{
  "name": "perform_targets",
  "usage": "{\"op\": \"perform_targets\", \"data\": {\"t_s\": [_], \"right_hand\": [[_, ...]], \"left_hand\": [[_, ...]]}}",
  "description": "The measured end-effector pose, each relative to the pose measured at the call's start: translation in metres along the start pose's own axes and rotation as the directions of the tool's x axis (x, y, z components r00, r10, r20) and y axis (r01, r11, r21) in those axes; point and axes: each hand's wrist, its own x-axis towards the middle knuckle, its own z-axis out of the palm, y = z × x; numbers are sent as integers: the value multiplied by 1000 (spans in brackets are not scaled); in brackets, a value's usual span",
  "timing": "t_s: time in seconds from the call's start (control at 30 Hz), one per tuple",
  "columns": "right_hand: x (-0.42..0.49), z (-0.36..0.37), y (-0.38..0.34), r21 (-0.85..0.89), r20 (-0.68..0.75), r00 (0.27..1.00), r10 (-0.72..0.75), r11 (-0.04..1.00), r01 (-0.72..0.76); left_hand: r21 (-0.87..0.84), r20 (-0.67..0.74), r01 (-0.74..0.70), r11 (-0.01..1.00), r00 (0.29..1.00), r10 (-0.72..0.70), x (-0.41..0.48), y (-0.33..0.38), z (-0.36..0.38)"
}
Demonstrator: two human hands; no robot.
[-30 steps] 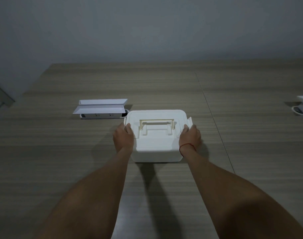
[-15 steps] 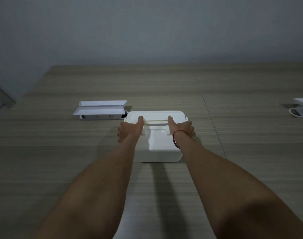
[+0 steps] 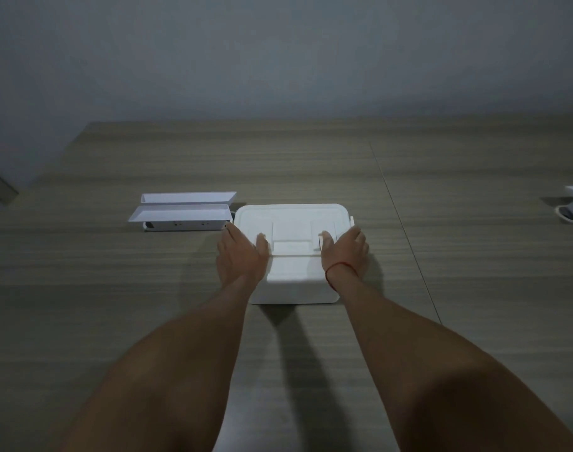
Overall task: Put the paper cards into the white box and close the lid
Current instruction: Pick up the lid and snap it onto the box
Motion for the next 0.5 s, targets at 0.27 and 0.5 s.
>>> {"op": "perform_targets", "data": {"t_s": [0.27, 0.5], "right_hand": [[44, 20, -27, 6, -20, 1000, 23, 1000, -23], [25, 5, -18, -54, 100, 991, -87, 994, 92]], "left_hand": [[-13, 9, -2, 1000, 1000, 2, 52, 13, 12], [69, 74, -62, 996, 996, 57, 29, 11, 4]]}}
